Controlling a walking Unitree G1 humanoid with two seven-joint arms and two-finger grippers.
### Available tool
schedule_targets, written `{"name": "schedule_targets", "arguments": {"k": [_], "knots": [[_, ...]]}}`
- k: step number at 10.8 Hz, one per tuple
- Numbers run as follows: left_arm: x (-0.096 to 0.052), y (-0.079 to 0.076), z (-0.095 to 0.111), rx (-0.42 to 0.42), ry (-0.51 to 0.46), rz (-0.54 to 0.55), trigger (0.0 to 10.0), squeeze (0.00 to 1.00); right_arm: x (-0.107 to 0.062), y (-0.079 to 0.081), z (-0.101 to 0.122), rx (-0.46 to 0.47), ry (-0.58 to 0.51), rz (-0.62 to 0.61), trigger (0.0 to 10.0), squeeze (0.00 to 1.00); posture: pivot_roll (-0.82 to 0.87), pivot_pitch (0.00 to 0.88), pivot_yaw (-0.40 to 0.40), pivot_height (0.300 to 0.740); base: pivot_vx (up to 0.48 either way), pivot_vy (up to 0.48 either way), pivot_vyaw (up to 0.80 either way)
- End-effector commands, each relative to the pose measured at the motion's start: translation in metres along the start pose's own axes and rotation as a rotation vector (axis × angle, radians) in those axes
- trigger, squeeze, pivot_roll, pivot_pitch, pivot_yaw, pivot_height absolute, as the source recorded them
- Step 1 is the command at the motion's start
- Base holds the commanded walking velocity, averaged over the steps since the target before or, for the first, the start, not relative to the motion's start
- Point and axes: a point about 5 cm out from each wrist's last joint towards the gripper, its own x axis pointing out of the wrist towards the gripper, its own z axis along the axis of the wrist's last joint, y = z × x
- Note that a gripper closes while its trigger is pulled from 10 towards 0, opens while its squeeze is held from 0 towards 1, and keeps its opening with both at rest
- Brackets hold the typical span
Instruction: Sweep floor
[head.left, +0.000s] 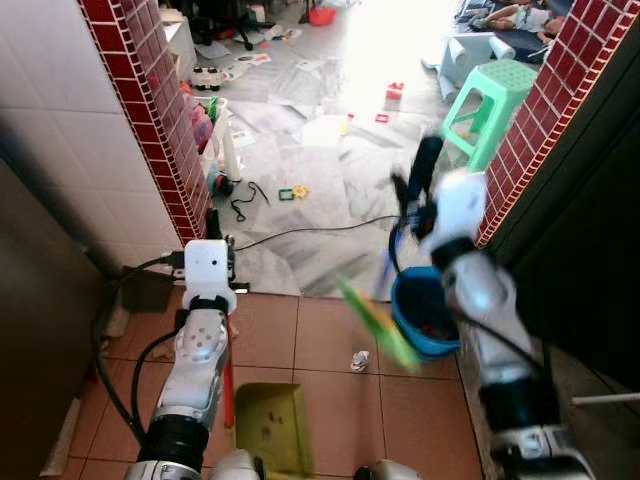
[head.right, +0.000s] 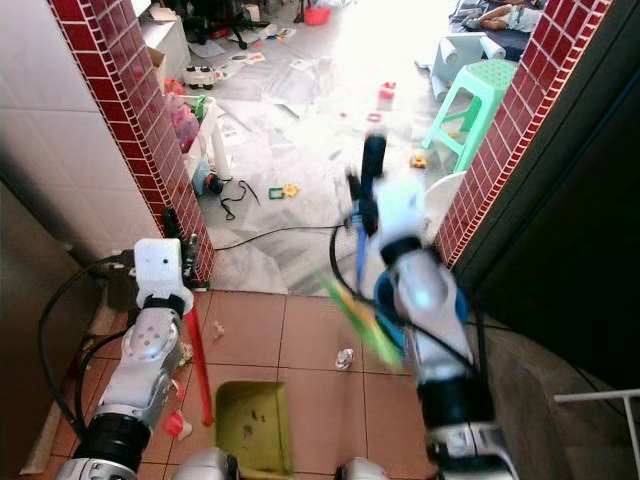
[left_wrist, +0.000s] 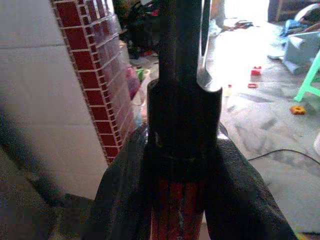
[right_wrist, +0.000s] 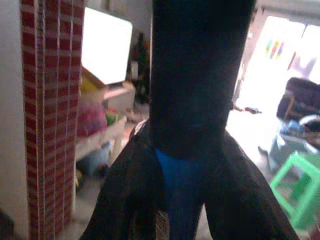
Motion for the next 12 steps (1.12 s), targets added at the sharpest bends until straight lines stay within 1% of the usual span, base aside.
{"name": "schedule_targets", "arguments": {"k": [1, 2, 3, 4, 5, 6, 7, 8, 9, 10, 11, 12], "knots": [[0.004, 0.004, 0.001, -0.025, -0.004, 0.015, 10.0, 0.0, -0.004, 0.004, -0.002, -0.019, -0.014, 0.0, 10.0, 0.0, -0.05, 0.0, 0.013, 0.74, 0.0, 0.0, 0.0], [0.006, 0.0, 0.003, -0.045, -0.017, -0.05, 10.0, 0.0, -0.012, 0.01, -0.016, 0.014, 0.033, -0.012, 10.0, 0.0, -0.05, 0.0, 0.02, 0.74, 0.0, 0.0, 0.0], [0.007, -0.007, 0.002, -0.039, -0.018, -0.105, 10.0, 0.0, -0.016, 0.013, -0.024, 0.051, 0.067, -0.032, 10.0, 0.0, -0.06, 0.0, 0.026, 0.74, 0.0, 0.0, 0.0], [0.009, -0.011, 0.001, -0.03, -0.012, -0.13, 10.0, 0.0, -0.017, 0.015, -0.027, 0.066, 0.08, -0.043, 10.0, 0.0, -0.06, 0.0, 0.032, 0.74, 0.0, 0.0, 0.0], [0.012, -0.016, -0.003, -0.003, 0.027, -0.143, 10.0, 0.0, -0.018, 0.015, -0.03, 0.097, 0.091, -0.07, 10.0, 0.0, -0.06, 0.0, 0.04, 0.74, 0.0, 0.0, 0.0], [0.014, -0.017, -0.001, 0.0, 0.021, -0.142, 10.0, 0.0, -0.018, 0.015, -0.03, 0.099, 0.089, -0.074, 10.0, 0.0, -0.06, 0.0, 0.043, 0.74, 0.0, 0.0, 0.0], [0.017, -0.017, 0.0, 0.026, 0.019, -0.136, 10.0, 0.0, -0.019, 0.013, -0.029, 0.104, 0.086, -0.077, 10.0, 0.0, -0.07, 0.0, 0.045, 0.74, 0.0, 0.0, 0.0], [0.018, -0.016, 0.001, 0.032, 0.005, -0.118, 10.0, 0.0, -0.021, 0.011, -0.029, 0.121, 0.095, -0.05, 10.0, 0.0, -0.07, 0.0, 0.044, 0.74, 0.0, 0.0, 0.0], [0.017, -0.016, -0.001, 0.027, 0.013, -0.118, 10.0, 0.0, -0.022, 0.012, -0.031, 0.16, 0.115, -0.003, 10.0, 0.0, -0.07, 0.0, 0.042, 0.74, 0.0, 0.0, 0.0], [0.018, -0.015, -0.003, 0.032, 0.013, -0.113, 10.0, 0.0, -0.023, 0.018, -0.032, 0.248, 0.146, 0.092, 10.0, 0.0, -0.08, 0.0, 0.04, 0.74, 0.0, 0.0, 0.0], [0.018, -0.016, -0.004, 0.034, 0.011, -0.106, 10.0, 0.0, -0.025, 0.024, -0.032, 0.285, 0.164, 0.171, 10.0, 0.0, -0.08, 0.0, 0.037, 0.74, 0.0, 0.0, 0.0], [0.018, -0.017, -0.004, 0.037, 0.01, -0.098, 10.0, 0.0, -0.025, 0.028, -0.031, 0.305, 0.169, 0.213, 10.0, 0.0, -0.08, 0.0, 0.037, 0.74, 0.0, 0.0, 0.0]]}}
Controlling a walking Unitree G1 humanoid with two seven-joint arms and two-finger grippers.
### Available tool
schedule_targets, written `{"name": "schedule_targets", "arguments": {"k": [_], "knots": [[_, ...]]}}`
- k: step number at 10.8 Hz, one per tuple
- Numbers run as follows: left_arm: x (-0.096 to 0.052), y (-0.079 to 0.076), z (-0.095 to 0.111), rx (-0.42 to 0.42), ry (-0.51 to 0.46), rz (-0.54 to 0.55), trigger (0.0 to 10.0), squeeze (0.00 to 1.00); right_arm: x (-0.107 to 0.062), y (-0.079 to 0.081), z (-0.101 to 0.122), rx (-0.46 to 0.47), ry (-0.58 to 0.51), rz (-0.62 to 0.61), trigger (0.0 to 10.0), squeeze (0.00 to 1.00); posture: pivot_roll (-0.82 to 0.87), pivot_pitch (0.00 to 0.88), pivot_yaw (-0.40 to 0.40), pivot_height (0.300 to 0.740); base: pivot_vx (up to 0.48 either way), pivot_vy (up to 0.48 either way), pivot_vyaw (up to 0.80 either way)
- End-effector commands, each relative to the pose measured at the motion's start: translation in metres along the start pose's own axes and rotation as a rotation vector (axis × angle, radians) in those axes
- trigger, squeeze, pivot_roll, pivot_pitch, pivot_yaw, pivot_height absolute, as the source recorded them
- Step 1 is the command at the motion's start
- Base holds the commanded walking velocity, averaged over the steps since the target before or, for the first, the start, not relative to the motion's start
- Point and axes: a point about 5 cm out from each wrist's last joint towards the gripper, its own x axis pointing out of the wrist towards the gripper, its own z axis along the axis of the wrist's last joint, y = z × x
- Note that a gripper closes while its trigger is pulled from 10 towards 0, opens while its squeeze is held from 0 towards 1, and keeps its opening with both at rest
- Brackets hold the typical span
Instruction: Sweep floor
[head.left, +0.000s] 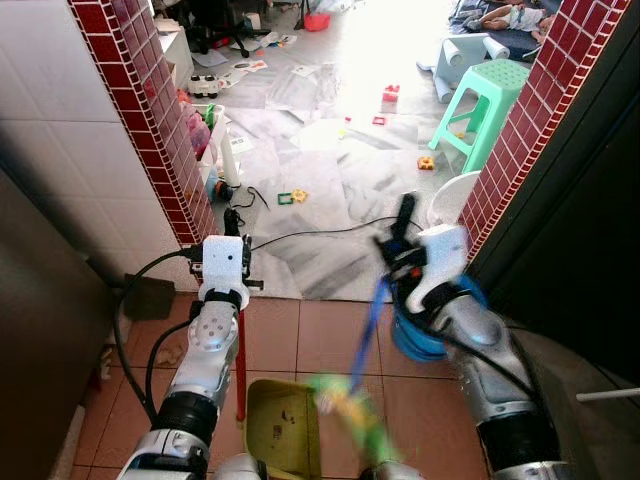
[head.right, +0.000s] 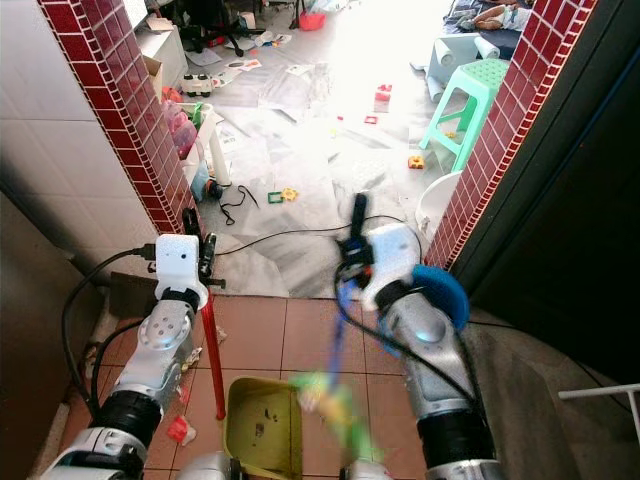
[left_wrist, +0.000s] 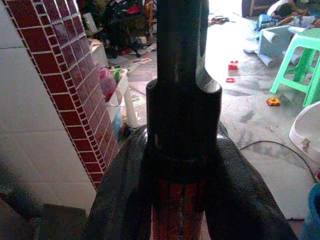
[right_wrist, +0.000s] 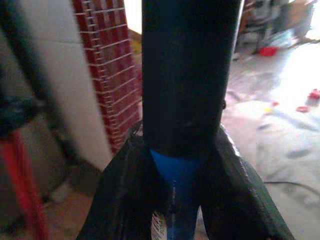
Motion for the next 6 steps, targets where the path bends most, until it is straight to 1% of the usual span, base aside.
{"name": "schedule_targets", "arguments": {"k": [1, 2, 3, 5, 6], "knots": [[0.003, 0.002, 0.002, 0.035, -0.008, 0.002, 10.0, 0.0, 0.001, 0.006, 0.008, 0.029, -0.029, 0.045, 10.0, 0.0, -0.09, 0.0, 0.036, 0.74, 0.0, 0.0, 0.0], [0.003, 0.001, 0.001, 0.034, -0.009, 0.005, 10.0, 0.0, 0.002, 0.013, 0.014, 0.061, -0.025, 0.104, 10.0, 0.0, -0.09, 0.0, 0.036, 0.74, 0.0, 0.0, 0.0], [0.003, 0.001, 0.0, 0.032, -0.008, 0.006, 10.0, 0.0, 0.002, 0.015, 0.018, 0.078, -0.027, 0.121, 10.0, 0.0, -0.09, 0.0, 0.036, 0.74, 0.0, 0.0, 0.0], [0.004, 0.0, 0.001, 0.025, -0.011, 0.01, 10.0, 0.0, 0.008, 0.016, 0.034, 0.192, -0.062, 0.131, 10.0, 0.0, -0.09, 0.0, 0.035, 0.74, 0.0, 0.0, 0.0], [0.005, 0.0, 0.001, 0.023, -0.014, 0.012, 10.0, 0.0, 0.011, 0.016, 0.046, 0.266, -0.086, 0.139, 10.0, 0.0, -0.09, 0.0, 0.036, 0.74, 0.0, 0.0, 0.0]]}}
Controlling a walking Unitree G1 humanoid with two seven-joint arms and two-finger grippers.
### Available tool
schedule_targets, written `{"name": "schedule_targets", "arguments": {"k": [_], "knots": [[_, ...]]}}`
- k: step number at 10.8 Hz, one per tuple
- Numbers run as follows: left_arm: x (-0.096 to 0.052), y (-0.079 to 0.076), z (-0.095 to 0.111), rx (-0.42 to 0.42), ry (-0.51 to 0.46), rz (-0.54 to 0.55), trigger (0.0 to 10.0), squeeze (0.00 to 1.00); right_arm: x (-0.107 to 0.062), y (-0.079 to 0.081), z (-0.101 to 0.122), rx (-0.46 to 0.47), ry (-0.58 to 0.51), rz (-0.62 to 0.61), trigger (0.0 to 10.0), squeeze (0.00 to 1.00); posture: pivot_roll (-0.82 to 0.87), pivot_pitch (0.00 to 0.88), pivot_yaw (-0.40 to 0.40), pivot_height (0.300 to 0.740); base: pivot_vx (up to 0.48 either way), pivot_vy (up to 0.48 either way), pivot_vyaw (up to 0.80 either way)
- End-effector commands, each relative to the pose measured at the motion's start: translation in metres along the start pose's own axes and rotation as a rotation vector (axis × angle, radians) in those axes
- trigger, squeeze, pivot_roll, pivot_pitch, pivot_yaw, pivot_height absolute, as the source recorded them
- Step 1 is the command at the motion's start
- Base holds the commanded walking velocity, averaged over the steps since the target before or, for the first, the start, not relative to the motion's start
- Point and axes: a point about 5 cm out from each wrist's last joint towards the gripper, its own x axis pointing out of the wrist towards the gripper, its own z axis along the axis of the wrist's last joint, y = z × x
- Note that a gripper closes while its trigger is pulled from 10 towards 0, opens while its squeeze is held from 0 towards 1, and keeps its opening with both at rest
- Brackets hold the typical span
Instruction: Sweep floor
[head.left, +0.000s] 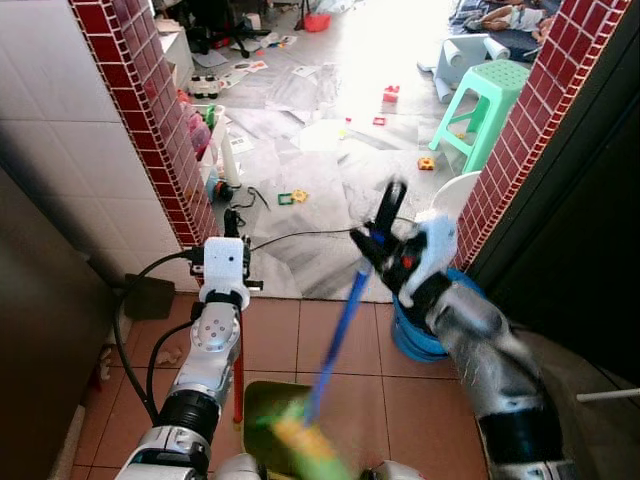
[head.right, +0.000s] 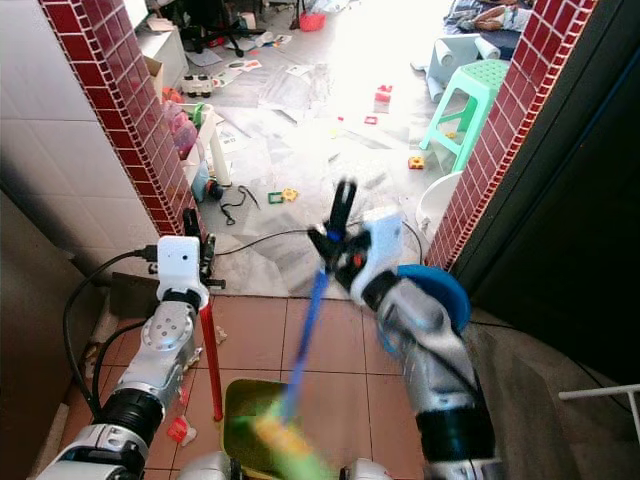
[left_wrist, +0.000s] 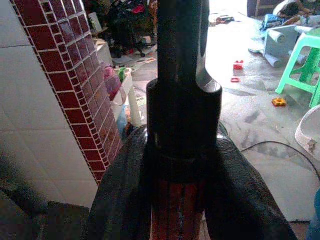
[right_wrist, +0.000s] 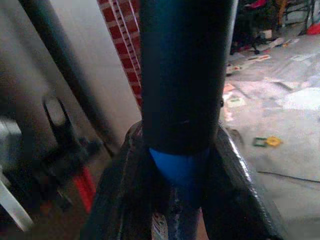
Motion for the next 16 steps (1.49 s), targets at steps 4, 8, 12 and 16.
{"name": "schedule_targets", "arguments": {"k": [4, 8, 12, 16], "knots": [[0.006, 0.001, 0.006, -0.004, -0.015, -0.003, 10.0, 0.0, 0.012, 0.013, 0.054, -0.029, -0.152, 0.042, 10.0, 0.0, -0.09, 0.0, 0.038, 0.74, 0.0, 0.0, 0.0], [0.011, -0.004, 0.027, -0.064, -0.061, -0.086, 10.0, 0.0, 0.012, 0.001, 0.084, -0.332, -0.284, -0.102, 10.0, 0.0, -0.09, 0.0, 0.033, 0.74, 0.0, 0.0, 0.0], [0.021, -0.024, 0.033, -0.054, -0.047, -0.207, 10.0, 0.0, 0.003, -0.032, 0.066, -0.492, -0.25, -0.334, 10.0, 0.0, -0.1, 0.0, 0.038, 0.74, 0.0, 0.0, 0.0], [0.026, -0.033, 0.032, -0.052, -0.05, -0.208, 10.0, 0.0, -0.008, -0.039, 0.024, -0.562, -0.154, -0.402, 10.0, 0.0, -0.11, 0.0, 0.052, 0.74, 0.0, 0.0, 0.0]]}}
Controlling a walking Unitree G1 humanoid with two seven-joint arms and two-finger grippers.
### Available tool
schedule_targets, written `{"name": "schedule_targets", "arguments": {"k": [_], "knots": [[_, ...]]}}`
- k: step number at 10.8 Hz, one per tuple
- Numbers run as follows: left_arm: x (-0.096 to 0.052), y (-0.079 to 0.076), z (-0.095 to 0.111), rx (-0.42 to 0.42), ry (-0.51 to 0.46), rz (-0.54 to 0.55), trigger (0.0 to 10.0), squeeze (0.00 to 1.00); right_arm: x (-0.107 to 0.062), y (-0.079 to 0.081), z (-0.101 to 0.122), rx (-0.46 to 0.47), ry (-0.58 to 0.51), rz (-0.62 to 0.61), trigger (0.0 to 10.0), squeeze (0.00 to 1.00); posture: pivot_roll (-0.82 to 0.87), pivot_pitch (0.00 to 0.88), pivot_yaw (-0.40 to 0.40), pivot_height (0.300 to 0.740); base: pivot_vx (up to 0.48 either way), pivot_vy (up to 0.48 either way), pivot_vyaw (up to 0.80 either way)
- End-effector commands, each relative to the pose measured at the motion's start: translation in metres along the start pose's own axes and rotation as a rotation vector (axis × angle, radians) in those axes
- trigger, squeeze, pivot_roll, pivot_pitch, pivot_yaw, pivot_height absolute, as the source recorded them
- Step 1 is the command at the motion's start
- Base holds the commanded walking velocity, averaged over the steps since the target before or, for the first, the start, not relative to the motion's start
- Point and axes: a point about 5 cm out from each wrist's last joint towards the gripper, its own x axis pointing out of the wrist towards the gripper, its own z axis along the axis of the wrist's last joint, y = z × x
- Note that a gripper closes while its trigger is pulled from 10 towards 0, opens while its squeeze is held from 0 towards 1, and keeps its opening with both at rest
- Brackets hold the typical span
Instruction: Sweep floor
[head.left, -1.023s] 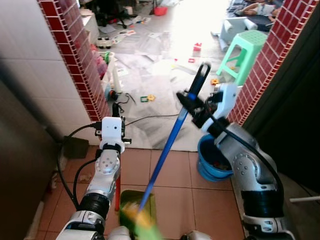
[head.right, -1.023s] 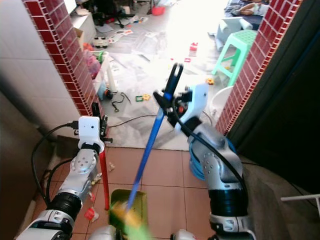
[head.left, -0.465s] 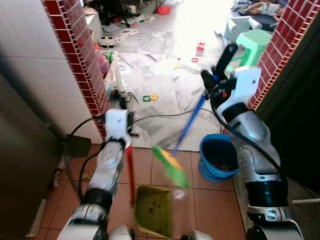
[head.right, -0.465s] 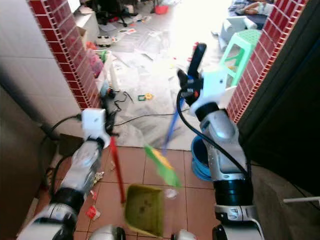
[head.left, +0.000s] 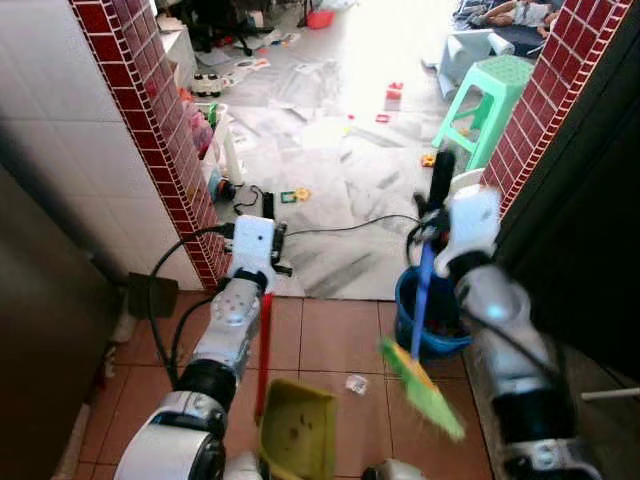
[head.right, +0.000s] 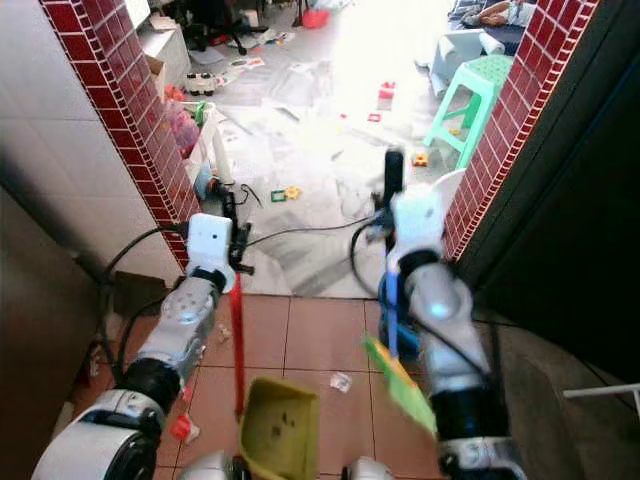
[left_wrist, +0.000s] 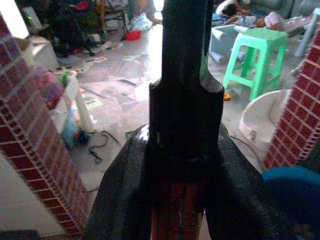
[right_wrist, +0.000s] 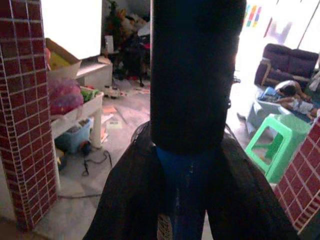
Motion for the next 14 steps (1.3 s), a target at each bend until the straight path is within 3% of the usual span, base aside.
{"name": "schedule_targets", "arguments": {"k": [1, 3, 4, 6, 7, 8, 9, 10, 12, 13, 14], "knots": [[0.007, 0.001, 0.016, -0.026, -0.071, -0.007, 10.0, 0.0, 0.002, 0.002, 0.008, -0.005, -0.054, -0.006, 10.0, 0.0, -0.12, 0.0, 0.051, 0.74, 0.0, 0.0, 0.0], [0.017, -0.002, 0.029, 0.007, -0.095, -0.028, 10.0, 0.0, 0.0, 0.003, 0.001, -0.002, -0.036, -0.028, 10.0, 0.0, -0.12, 0.0, 0.048, 0.74, 0.0, 0.0, 0.0], [0.027, -0.002, 0.04, 0.081, -0.067, -0.039, 10.0, 0.0, 0.003, 0.001, 0.004, -0.005, -0.052, -0.037, 10.0, 0.0, -0.12, 0.0, 0.051, 0.74, 0.0, 0.0, 0.0], [0.033, -0.005, 0.039, -0.017, 0.009, -0.015, 10.0, 0.0, 0.004, 0.0, 0.003, -0.004, -0.055, -0.047, 10.0, 0.0, -0.12, 0.0, 0.053, 0.74, 0.0, 0.0, 0.0], [0.034, -0.017, 0.039, -0.071, 0.009, -0.028, 10.0, 0.0, 0.002, 0.002, 0.001, -0.001, -0.052, -0.047, 10.0, 0.0, -0.12, 0.0, 0.053, 0.74, 0.0, 0.0, 0.0], [0.032, -0.03, 0.033, -0.112, 0.033, -0.035, 10.0, 0.0, 0.001, 0.002, 0.001, -0.001, -0.05, -0.046, 10.0, 0.0, -0.13, 0.0, 0.054, 0.74, 0.0, 0.0, 0.0], [0.025, -0.039, 0.014, -0.135, 0.118, -0.037, 10.0, 0.0, 0.0, 0.003, 0.0, 0.001, -0.048, -0.047, 10.0, 0.0, -0.13, 0.0, 0.054, 0.74, 0.0, 0.0, 0.0], [0.017, -0.045, -0.004, -0.106, 0.181, -0.043, 10.0, 0.0, 0.0, 0.004, 0.0, 0.001, -0.049, -0.048, 10.0, 0.0, -0.15, 0.0, 0.054, 0.74, 0.0, 0.0, 0.0], [0.009, -0.034, -0.015, -0.064, 0.18, -0.011, 10.0, 0.0, -0.002, 0.001, -0.002, -0.006, -0.045, -0.06, 10.0, 0.0, -0.14, 0.0, 0.051, 0.74, 0.0, 0.0, 0.0], [0.006, -0.02, -0.016, 0.04, 0.136, 0.016, 10.0, 0.0, -0.003, 0.0, -0.004, -0.011, -0.038, -0.067, 10.0, 0.0, -0.13, 0.0, 0.048, 0.74, 0.0, 0.0, 0.0], [0.001, -0.011, -0.023, 0.074, 0.149, 0.042, 10.0, 0.0, -0.003, 0.0, -0.004, -0.014, -0.037, -0.066, 10.0, 0.0, -0.13, 0.0, 0.047, 0.74, 0.0, 0.0, 0.0]]}}
